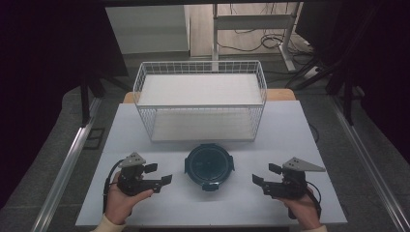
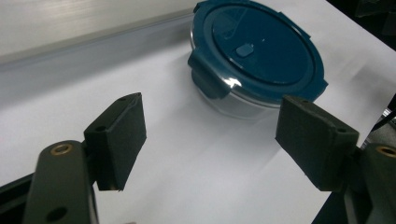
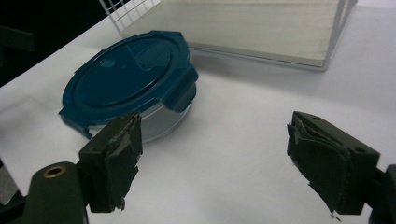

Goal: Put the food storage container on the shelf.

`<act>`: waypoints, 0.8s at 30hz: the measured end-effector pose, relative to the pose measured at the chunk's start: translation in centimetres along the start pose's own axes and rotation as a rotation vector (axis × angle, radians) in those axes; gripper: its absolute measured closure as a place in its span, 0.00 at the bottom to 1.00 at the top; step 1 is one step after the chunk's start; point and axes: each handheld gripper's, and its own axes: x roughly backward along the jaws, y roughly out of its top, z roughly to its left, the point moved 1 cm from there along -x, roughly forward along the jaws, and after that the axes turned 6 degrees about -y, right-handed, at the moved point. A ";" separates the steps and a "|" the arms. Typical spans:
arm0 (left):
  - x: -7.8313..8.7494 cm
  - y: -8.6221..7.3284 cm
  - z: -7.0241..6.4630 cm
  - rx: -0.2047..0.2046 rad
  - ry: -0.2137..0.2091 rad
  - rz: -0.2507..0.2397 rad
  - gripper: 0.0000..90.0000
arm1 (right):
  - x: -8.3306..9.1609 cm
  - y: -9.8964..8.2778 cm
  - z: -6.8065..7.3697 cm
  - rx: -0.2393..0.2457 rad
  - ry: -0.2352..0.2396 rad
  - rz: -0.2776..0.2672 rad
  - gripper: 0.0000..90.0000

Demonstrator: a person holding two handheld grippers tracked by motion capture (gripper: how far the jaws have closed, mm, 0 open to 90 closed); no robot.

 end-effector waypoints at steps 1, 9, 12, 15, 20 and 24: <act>-0.1 0.3 0.0 -0.003 -0.003 -0.002 0.26 | 0.0 0.2 0.0 -0.004 -0.002 -0.004 0.20; -0.5 2.4 -0.3 0.040 -0.104 -0.033 0.26 | -1.1 1.8 0.3 -0.064 0.040 0.046 0.21; -0.4 3.0 -0.7 0.039 -0.106 -0.042 0.26 | -1.5 2.1 0.5 -0.120 0.074 0.055 0.20; -0.6 3.4 -0.3 0.068 -0.126 -0.046 0.26 | -1.7 2.7 1.3 -0.151 0.115 0.046 0.20; -1.8 3.9 0.8 0.139 -0.146 -0.047 0.26 | -2.9 3.5 2.3 -0.156 0.129 0.064 0.20; -3.5 4.3 1.4 0.194 -0.177 -0.036 0.26 | -5.0 3.5 2.4 -0.179 0.122 0.096 0.20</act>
